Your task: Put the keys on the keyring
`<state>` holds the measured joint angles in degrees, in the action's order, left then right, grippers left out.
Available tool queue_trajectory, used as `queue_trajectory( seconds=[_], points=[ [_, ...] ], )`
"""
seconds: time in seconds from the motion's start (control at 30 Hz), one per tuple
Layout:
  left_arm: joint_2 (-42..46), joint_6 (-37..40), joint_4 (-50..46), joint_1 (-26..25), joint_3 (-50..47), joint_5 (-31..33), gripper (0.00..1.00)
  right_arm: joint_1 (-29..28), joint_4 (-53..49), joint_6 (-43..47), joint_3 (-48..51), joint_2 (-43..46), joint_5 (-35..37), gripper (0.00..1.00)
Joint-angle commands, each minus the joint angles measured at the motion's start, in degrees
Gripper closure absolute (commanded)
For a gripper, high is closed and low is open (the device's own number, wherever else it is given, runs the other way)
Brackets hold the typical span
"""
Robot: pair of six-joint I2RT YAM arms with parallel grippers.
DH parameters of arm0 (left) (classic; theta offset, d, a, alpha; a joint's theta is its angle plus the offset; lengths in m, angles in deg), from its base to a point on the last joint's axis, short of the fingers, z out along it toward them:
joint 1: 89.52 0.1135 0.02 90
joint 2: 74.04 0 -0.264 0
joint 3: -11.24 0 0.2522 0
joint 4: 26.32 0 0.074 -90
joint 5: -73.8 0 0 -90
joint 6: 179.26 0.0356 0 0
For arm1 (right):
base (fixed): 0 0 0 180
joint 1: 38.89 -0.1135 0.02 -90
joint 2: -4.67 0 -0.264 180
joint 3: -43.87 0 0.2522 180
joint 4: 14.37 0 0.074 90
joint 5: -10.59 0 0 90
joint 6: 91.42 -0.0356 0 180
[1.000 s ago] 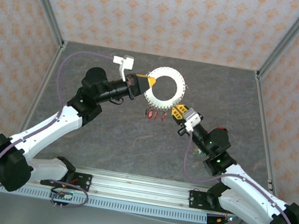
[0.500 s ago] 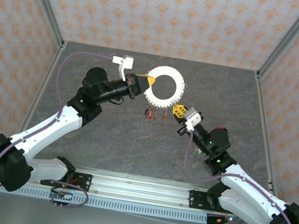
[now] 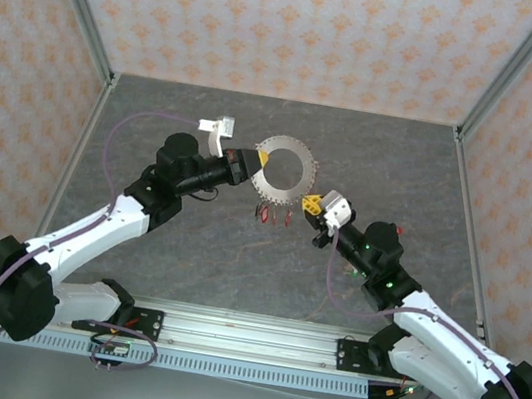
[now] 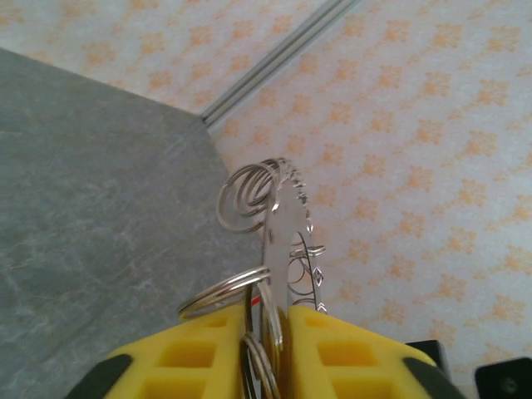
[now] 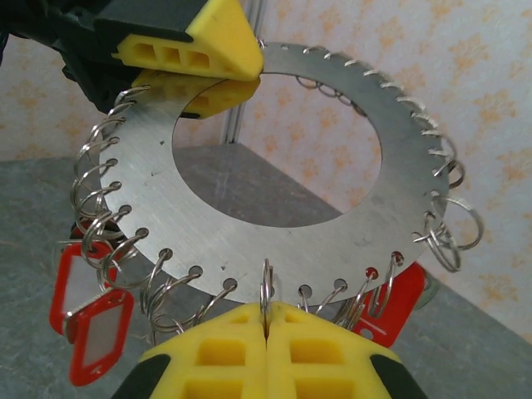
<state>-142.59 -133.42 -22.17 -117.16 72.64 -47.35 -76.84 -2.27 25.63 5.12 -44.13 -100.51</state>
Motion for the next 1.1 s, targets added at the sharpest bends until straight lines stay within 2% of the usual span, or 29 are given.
queue_trajectory(
  seconds=[0.0, 0.13, 0.2, 0.4, 0.67, 0.77, 0.83, 0.97, 1.07],
  points=[
    [-0.80, -1.85, -3.69, 0.46, -0.94, 2.39, 0.76, -0.37, -0.79, -2.29, -2.99, -0.97, -3.16, 1.00],
    [-2.30, -3.46, -4.40, 0.45, -3.83, 3.63, 0.66, -0.37, -6.22, -2.01, -4.34, -3.24, -5.94, 1.00],
    [-3.56, -4.87, -3.22, 0.34, -5.84, 3.79, 0.64, -0.42, -7.63, -2.28, -4.30, -4.53, -6.92, 1.00],
    [-7.18, -5.53, -2.20, -0.36, -11.02, 7.16, 0.53, -0.37, -10.27, -3.75, -4.45, -9.15, -5.61, 1.00],
    [-13.81, -8.11, 3.58, -2.95, -15.12, 10.40, 0.50, -0.37, -13.85, -0.44, -5.04, -14.54, -0.12, 1.00],
    [-14.61, -8.97, 4.36, -3.30, -16.45, 12.32, 0.43, -1.20, -14.63, 3.26, -4.90, -15.22, 3.38, 1.00],
    [-14.38, -9.26, 3.85, -3.30, -17.19, 13.84, 0.42, -3.39, -16.46, 7.66, -5.23, -15.99, 7.37, 1.00],
    [-11.27, -8.75, 1.72, -3.23, -18.71, 17.77, 0.36, -10.87, -17.41, 17.99, -5.27, -18.76, 19.82, 1.00],
    [-7.65, -6.53, -1.53, -3.29, -18.35, 20.51, 0.34, -15.14, -13.60, 23.50, -3.76, -21.45, 25.32, 1.00]
  ],
)
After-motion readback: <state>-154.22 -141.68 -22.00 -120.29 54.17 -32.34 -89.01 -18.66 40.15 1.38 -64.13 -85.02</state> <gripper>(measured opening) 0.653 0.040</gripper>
